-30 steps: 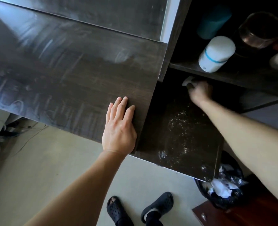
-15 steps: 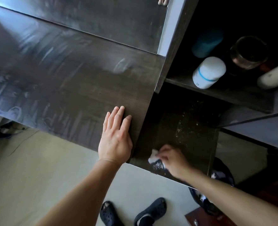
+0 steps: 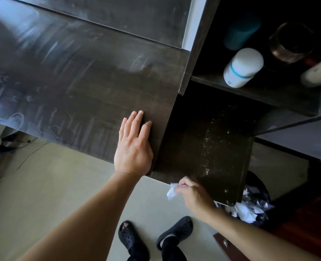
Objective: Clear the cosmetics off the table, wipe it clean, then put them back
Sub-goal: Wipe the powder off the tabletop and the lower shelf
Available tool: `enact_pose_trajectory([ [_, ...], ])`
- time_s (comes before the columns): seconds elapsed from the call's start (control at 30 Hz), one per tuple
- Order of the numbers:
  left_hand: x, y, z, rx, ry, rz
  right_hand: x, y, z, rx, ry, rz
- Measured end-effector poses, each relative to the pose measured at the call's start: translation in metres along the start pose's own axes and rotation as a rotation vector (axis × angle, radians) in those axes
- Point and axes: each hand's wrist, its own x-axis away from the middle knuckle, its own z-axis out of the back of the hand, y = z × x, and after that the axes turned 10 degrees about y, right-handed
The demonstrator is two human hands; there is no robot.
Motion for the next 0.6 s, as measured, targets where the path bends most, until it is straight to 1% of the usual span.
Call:
enact_pose_trajectory([
  [0.07,0.0,0.0,0.001,0.004,0.002,0.0,-0.005,0.002,0.003,0.064,-0.066,0.039],
  [0.1,-0.001,0.001,0.001,0.004,0.003,-0.001,-0.021,0.001,0.008,0.073,-0.045,0.005],
  [0.17,-0.001,0.001,0.001,0.001,0.003,-0.003,-0.056,0.0,0.017,0.071,0.16,-0.033],
  [0.2,-0.001,0.001,0.001,0.001,0.002,-0.002,-0.067,-0.002,0.018,0.108,0.218,-0.063],
  [0.23,0.0,0.002,0.002,0.004,-0.002,0.001,-0.07,-0.005,0.017,0.137,0.229,-0.091],
  [0.27,0.0,0.002,0.002,0.01,-0.006,0.002,-0.064,-0.006,0.01,0.153,0.209,-0.09],
  [0.4,-0.001,0.001,0.002,0.009,-0.005,0.009,0.019,-0.011,-0.023,0.056,-0.038,-0.01],
  [0.43,-0.001,0.002,0.001,0.01,-0.004,0.011,0.033,-0.009,-0.024,0.016,-0.088,-0.024],
  [0.47,-0.001,0.002,0.002,0.011,-0.003,0.01,0.037,-0.009,-0.017,-0.017,-0.081,-0.058],
  [0.53,0.0,0.002,0.002,0.01,-0.004,0.007,0.017,-0.009,0.012,-0.109,0.006,-0.193],
  [0.57,-0.001,0.002,0.002,0.005,-0.006,0.006,-0.004,-0.009,0.029,-0.129,0.092,-0.229],
  [0.6,-0.001,0.002,0.002,-0.001,-0.009,0.006,-0.03,-0.008,0.049,-0.105,0.213,-0.226],
])
